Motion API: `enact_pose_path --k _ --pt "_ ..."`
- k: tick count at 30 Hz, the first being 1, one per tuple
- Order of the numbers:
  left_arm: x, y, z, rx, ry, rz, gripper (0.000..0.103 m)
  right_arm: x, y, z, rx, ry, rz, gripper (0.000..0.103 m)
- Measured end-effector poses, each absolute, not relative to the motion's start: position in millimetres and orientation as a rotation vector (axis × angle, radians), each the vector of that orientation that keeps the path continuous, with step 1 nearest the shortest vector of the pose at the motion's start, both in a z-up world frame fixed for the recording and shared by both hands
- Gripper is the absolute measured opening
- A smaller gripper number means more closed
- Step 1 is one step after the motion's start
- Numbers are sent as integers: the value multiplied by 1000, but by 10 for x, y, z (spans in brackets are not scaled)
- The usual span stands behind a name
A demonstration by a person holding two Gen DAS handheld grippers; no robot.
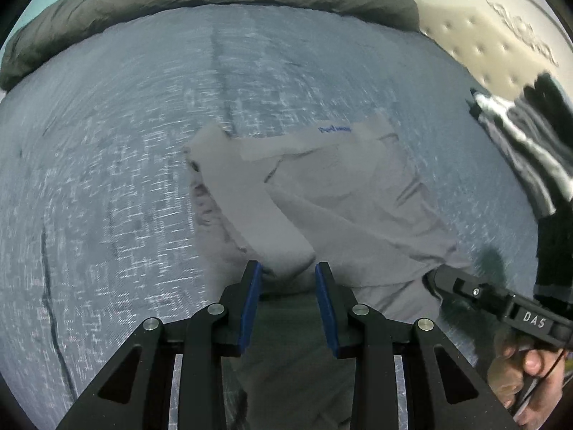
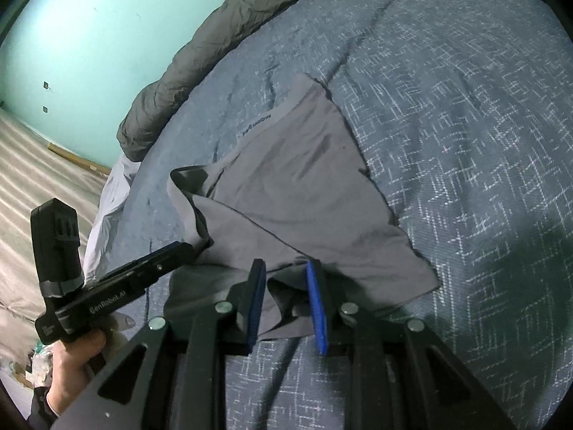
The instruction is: Fold clothes
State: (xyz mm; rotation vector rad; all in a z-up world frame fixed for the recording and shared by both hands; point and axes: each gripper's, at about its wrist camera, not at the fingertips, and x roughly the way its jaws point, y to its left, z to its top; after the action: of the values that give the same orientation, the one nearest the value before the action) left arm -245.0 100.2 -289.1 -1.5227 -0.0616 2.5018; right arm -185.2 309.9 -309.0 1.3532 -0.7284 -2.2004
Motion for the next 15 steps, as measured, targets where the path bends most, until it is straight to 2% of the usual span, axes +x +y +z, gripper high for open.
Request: enact_pose_path --k 7,9,11,13,15 --pt "-2531 1082 -3000 -1522 69 2521 33 -1846 3133 -3108 1351 -718 -2188 23" --pt "-2538 1088 -3016 -1517 89 2521 30 -1845 3130 -3108 1350 -706 -2191 23" --pt "-2549 1099 -3007 -1507 108 2521 14 -1833 3141 -3103 1351 -699 -2196 22" --pt "-2544 1081 -2984 -1494 104 2528 7 -1825 3154 -3096 1349 -697 -2193 16" --pt "-2546 1060 -2960 -1481 96 2533 5 -1818 3161 -3089 1347 -690 -2192 11"
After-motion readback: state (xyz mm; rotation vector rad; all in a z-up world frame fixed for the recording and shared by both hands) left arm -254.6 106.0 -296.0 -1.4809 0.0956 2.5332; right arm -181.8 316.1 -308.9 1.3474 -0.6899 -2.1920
